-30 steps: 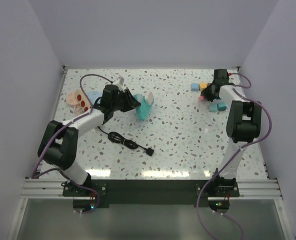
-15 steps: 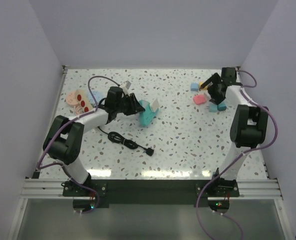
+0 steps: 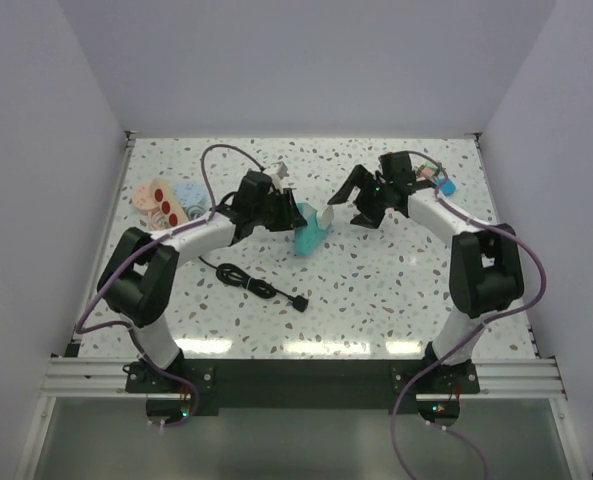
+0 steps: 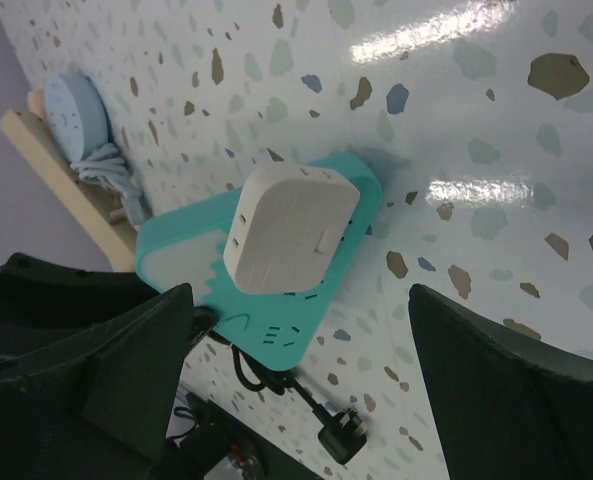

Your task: Pull the plug off the socket

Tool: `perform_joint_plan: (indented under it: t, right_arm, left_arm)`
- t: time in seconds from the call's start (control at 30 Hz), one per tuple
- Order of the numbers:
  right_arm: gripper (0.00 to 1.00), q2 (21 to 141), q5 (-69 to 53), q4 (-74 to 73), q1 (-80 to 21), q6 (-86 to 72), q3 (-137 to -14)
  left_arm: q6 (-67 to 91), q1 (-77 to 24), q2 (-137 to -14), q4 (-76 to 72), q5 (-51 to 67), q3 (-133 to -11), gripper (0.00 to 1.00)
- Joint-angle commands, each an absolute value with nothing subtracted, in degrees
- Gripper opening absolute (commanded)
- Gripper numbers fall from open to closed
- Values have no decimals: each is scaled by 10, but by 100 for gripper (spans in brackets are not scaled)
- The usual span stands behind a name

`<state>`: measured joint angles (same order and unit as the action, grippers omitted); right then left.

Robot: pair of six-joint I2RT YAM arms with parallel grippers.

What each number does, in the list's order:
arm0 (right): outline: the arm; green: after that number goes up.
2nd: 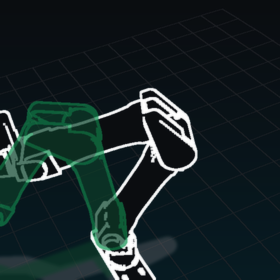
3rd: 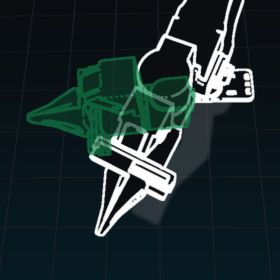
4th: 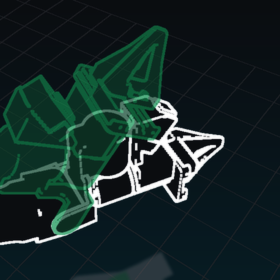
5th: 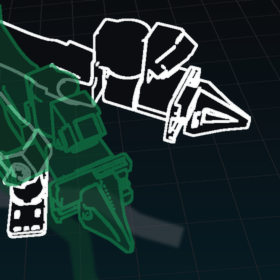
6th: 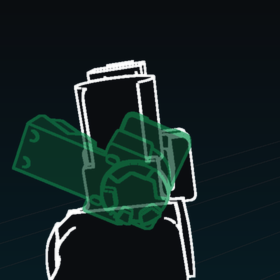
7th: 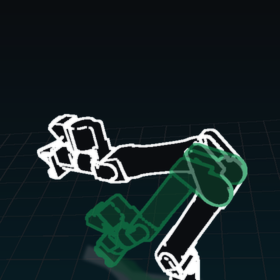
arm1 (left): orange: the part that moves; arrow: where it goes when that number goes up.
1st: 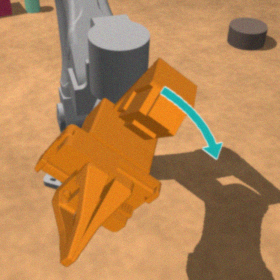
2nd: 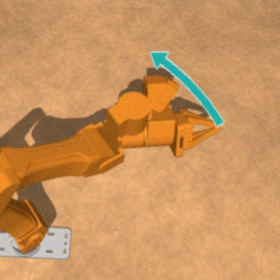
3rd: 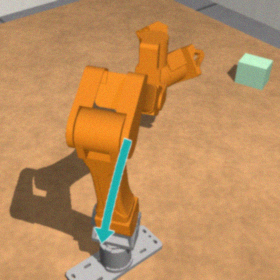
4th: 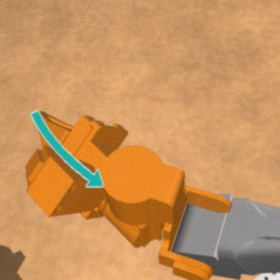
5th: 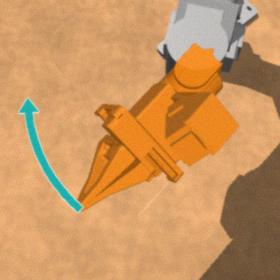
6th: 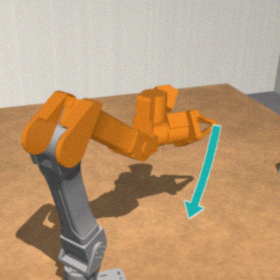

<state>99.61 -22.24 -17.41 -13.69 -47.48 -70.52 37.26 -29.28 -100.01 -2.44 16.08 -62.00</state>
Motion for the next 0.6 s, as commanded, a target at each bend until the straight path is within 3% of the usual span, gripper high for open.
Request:
perform_joint_plan:
  t: [0.0,0.2,0.57]
  right_arm:
    - [92,1016,-210,-233,-145,-494,-772]
    - [91,1064,-158,-340,-164,-491,-864]
    - [77,1147,-142,-405,-192,-460,-909]
  left_arm:
    - [331,-324,-994,-1,93,-674,0]
    - [315,-357,-989,38,27,-689,0]
    - [312,-390,-998,51,-24,-714,0]
